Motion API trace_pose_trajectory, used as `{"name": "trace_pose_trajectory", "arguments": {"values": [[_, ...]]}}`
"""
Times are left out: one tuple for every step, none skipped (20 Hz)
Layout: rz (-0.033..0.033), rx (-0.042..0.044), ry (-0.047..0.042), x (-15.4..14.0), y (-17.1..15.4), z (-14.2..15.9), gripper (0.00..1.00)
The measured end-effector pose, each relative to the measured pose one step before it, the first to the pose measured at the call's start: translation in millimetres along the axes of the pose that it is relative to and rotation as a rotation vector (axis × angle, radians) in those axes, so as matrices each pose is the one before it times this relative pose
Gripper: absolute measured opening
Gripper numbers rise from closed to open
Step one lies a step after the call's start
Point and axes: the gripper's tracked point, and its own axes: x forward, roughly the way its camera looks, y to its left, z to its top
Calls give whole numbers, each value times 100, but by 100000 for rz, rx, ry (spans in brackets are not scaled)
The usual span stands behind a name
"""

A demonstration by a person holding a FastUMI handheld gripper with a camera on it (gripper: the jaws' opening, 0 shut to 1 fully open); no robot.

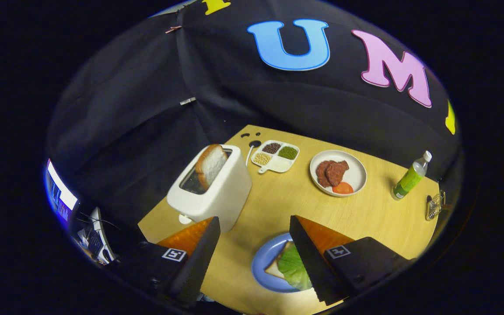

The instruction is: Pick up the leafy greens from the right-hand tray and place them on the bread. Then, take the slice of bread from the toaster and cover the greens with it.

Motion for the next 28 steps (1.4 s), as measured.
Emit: {"name": "trace_pose_trajectory", "arguments": {"values": [[710, -1296, -1631, 269, 778, 1080, 99], [496, -1383, -1409, 291, 686, 917, 99], [484, -1644, -1339, 498, 746, 834, 99], [220, -1569, -777, 428, 696, 751, 99], [394, -1302, -629, 543, 706, 553, 99], [452, -986, -456, 611, 762, 476, 99], [527, -827, -298, 727, 690, 341, 99], [182, -1046, 296, 852, 527, 211, 99], [247, -926, -196, 778, 665, 213, 99], [64, -961, -386, 692, 614, 324, 99], [-252, -1031, -216, 813, 439, 171, 99], [-731, -1029, 114, 1045, 224, 34, 99], [-857, -716, -97, 1114, 346, -3, 99], [-753, -362, 287, 1045, 273, 29, 99], [-710, -85, 417, 925, 246, -251, 99], [-821, 224, 472, 1205, 145, -125, 99], [-1027, 128, 26, 809, 33, 4, 99], [-1424, 40, 594, 947, -121, -85, 99], [-1259, 6, 672, 811, 71, -76, 99], [-1356, -101, 698, 741, -41, -64, 99], [-1250, 48, 637, 562, -14, -81, 99], [-507, 225, 975, 592, 185, -259, 99], [99, 511, 1288, 522, 409, -358, 98], [69, 549, 1291, 336, 286, -398, 94], [-140, 435, 1125, 286, 237, -195, 91], [-714, 236, 619, 255, 105, -189, 82], [-84, 394, 86, 70, 183, -62, 74], [-823, 421, 131, 144, -90, -60, 66]]}}
